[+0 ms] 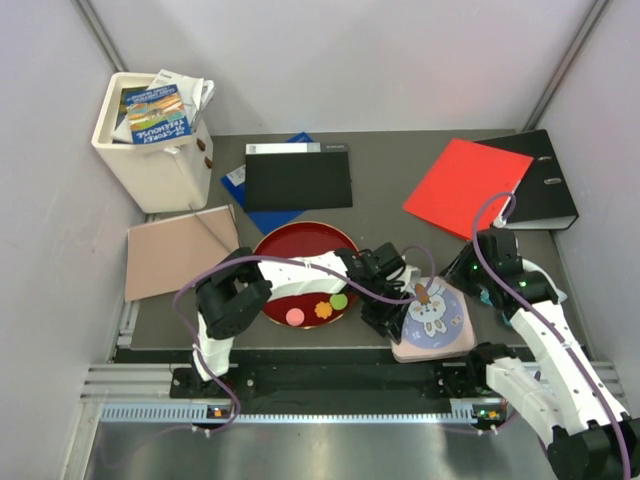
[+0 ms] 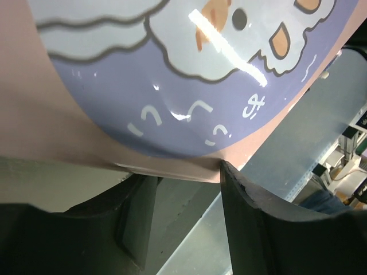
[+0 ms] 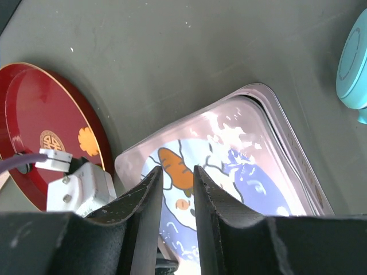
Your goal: Pack the cookies
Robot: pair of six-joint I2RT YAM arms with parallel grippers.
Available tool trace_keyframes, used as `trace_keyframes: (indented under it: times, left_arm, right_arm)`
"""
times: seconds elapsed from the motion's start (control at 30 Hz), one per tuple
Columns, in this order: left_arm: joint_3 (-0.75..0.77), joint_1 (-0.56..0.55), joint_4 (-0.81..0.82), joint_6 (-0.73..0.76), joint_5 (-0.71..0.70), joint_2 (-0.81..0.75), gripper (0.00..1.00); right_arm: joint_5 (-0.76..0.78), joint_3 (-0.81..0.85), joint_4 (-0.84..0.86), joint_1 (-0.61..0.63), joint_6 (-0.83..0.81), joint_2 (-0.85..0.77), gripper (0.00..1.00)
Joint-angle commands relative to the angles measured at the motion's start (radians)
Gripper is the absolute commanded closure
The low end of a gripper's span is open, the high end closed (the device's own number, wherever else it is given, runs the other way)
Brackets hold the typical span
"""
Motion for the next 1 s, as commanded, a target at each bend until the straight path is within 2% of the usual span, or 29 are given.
trace_keyframes:
  times: [0.0, 0.6, 0.83, 0.97]
  left_arm:
    - [0.063, 0.010, 0.008, 0.024, -0.018, 0.012, 0.47]
    - [0.158, 0.041, -0.085, 0.048, -0.066, -0.042, 0.38]
    - [0.150, 0.058, -0.105, 0.045, -0.089, -0.078, 0.36]
    - [0.078, 0.081, -0.079, 0.010, -0.125, -0.134, 0.36]
  right_arm:
    - [-0.001, 0.017, -0.012, 0.009, -0.009, -0.015, 0.71]
    - [0.005, -0.001, 0.003, 0.009, 0.000, -0.018, 0.69]
    - [0.027, -0.026, -0.003, 0.009, 0.028, -0.024, 0.67]
    - [0.050, -0.012, -0.018, 0.009, 0.029, -0.026, 0.65]
